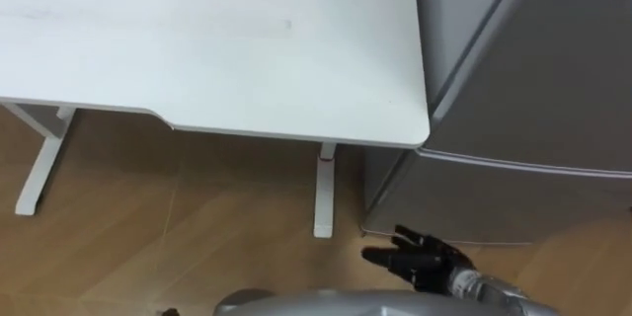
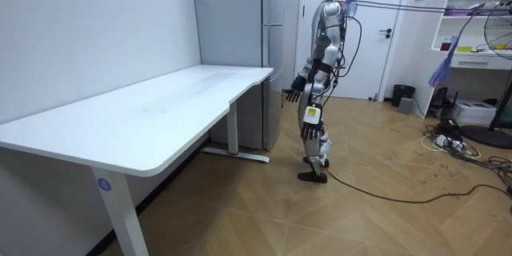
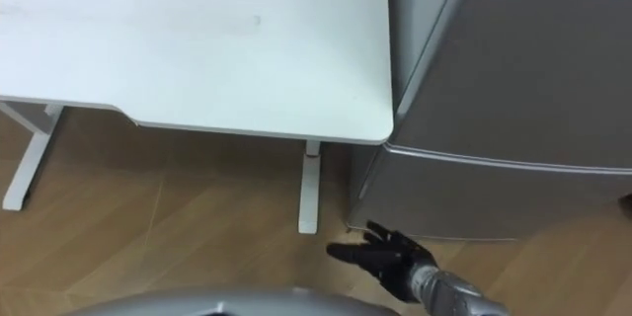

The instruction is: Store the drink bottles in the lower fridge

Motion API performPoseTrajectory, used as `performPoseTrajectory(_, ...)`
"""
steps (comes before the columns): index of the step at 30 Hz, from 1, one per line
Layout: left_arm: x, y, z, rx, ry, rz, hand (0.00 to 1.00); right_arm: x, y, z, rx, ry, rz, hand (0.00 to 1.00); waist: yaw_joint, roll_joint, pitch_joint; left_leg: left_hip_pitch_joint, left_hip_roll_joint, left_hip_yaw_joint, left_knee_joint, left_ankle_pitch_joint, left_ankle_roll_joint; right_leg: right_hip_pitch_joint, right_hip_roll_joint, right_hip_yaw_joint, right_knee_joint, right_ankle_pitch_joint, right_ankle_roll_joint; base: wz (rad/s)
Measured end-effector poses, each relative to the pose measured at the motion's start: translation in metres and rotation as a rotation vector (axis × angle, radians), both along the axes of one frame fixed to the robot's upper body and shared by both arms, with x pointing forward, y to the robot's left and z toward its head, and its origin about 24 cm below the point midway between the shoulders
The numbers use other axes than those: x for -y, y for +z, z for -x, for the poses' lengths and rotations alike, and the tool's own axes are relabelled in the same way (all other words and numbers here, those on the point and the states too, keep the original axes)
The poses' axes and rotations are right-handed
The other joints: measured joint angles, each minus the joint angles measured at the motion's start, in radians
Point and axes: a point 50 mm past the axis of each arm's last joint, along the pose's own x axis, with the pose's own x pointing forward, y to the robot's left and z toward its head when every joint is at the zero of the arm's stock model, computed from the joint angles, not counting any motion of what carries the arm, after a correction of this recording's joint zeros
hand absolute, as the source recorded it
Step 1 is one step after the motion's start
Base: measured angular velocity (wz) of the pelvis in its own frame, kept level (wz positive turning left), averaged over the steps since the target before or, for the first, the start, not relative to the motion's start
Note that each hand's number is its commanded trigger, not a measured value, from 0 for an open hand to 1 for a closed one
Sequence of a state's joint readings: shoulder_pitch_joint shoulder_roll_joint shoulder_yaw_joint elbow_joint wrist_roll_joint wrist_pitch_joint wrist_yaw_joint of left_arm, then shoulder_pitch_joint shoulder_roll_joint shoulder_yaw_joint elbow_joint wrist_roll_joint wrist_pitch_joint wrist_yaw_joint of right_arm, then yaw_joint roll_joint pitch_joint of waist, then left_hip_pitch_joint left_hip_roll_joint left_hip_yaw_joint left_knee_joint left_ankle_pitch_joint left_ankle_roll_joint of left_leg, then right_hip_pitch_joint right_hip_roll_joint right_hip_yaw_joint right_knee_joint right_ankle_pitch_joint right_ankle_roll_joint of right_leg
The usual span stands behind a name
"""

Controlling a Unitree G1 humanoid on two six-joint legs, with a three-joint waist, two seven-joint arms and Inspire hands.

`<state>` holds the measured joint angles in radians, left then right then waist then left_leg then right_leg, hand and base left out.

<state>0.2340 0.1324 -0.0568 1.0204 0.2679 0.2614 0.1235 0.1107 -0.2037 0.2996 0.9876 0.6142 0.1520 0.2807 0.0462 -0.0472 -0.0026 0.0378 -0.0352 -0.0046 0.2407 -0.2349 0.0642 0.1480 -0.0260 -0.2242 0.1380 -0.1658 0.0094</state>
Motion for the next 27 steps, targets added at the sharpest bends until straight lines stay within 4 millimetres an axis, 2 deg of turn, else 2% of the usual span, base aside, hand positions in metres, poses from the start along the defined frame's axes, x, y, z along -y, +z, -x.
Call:
performPoseTrajectory(2,-0.002,0.000,0.002,-0.005,0.015,0.002,0.00,0.008,-0.004,0.012,-0.056,0.020,0.052,0.00,-0.015,-0.002,0.0015,-0.001,0.000,-0.002,0.001,0.000,0.000,0.001,0.000,0.001,0.000,0.000,0.000,0.09)
performPoseTrajectory(4,-0.005,0.001,0.005,-0.013,0.032,0.008,0.00,0.017,-0.007,0.024,-0.110,0.041,0.109,0.00,-0.015,0.001,0.0018,-0.001,0.001,-0.001,0.001,0.001,-0.002,0.000,0.000,0.000,0.000,0.000,0.000,-0.03)
performPoseTrajectory(5,-0.007,0.001,0.006,-0.013,0.043,0.008,0.00,0.020,-0.008,0.029,-0.132,0.032,0.126,0.00,-0.015,-0.003,0.0044,-0.001,0.002,0.000,0.001,0.002,-0.003,-0.001,0.001,0.000,0.000,0.000,0.000,-0.06)
performPoseTrajectory(6,-0.008,0.001,0.010,-0.023,0.049,0.008,0.00,0.019,-0.008,0.029,-0.126,0.012,0.126,0.00,-0.015,0.000,0.0030,0.000,0.002,0.001,0.001,0.003,-0.004,-0.001,0.002,0.002,0.000,0.000,0.000,-0.05)
performPoseTrajectory(8,-0.007,0.000,0.012,-0.036,0.051,0.018,0.00,0.021,-0.009,0.033,-0.138,0.013,0.145,0.00,-0.018,-0.001,0.0063,0.006,0.002,-0.001,0.001,0.003,-0.004,0.006,0.001,0.002,-0.001,0.000,0.000,0.02)
performPoseTrajectory(19,-0.009,0.000,0.023,-0.058,0.109,0.018,0.00,0.028,-0.011,0.043,-0.184,-0.079,0.196,0.00,-0.020,0.007,0.0076,0.018,0.002,-0.001,-0.003,0.003,-0.004,0.017,0.003,0.016,-0.003,0.000,0.000,0.00)
performPoseTrajectory(27,-0.010,0.000,0.015,-0.036,0.106,0.016,0.00,0.029,-0.011,0.046,-0.195,-0.105,0.192,0.00,-0.021,0.021,0.0073,0.018,0.001,-0.005,-0.002,0.003,-0.004,0.019,0.002,0.003,-0.003,0.000,0.000,0.00)
